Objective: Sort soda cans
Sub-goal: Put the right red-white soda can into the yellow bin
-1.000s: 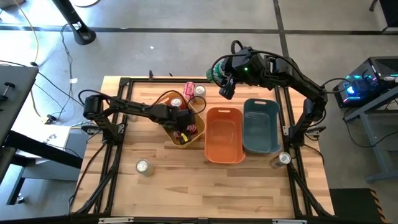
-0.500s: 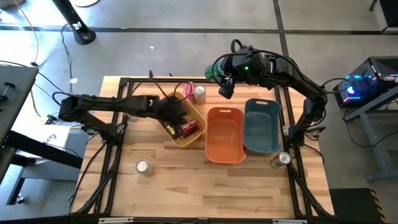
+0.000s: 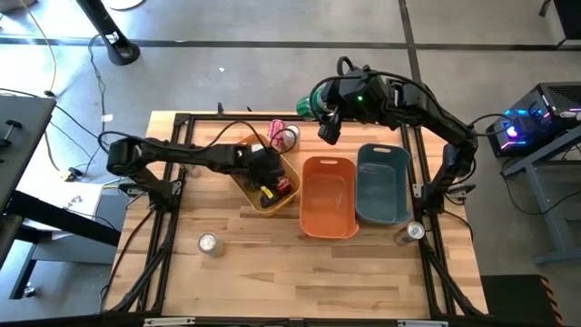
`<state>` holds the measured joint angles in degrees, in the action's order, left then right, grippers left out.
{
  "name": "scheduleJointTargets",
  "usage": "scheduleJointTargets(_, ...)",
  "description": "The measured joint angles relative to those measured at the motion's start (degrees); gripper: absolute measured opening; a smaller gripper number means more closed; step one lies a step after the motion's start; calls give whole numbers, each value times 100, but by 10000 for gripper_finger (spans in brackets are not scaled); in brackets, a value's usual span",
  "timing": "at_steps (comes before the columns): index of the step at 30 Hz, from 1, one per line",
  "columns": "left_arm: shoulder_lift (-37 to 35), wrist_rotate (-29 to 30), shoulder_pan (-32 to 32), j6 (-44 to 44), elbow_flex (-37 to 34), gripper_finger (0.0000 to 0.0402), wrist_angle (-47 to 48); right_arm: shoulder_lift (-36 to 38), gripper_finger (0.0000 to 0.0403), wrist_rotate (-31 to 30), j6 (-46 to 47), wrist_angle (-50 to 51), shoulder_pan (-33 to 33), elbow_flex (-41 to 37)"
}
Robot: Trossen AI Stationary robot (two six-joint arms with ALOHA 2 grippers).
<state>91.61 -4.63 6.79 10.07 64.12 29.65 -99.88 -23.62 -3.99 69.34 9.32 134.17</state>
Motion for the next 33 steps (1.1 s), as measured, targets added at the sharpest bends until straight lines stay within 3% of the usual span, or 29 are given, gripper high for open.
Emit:
scheduleJointTargets(6,334,324,24,-76,11,277,-253,0,287,9,-1,10,9,0)
scheduleJointTargets(12,1018,225,119,85,12,323,-280,0,287,18,9,46,7,0)
scheduleJointTargets(16,1274,207,72,194,38,331,-241,0,287,20,9,52,7,0)
scheduleJointTargets(24,1412,1007,63,292,44,331,109,0,287,22,8,70,9,0)
scheduleJointTargets(33,1527,1192,395,734,-17,330,781,0,287,61,123,144,7,0)
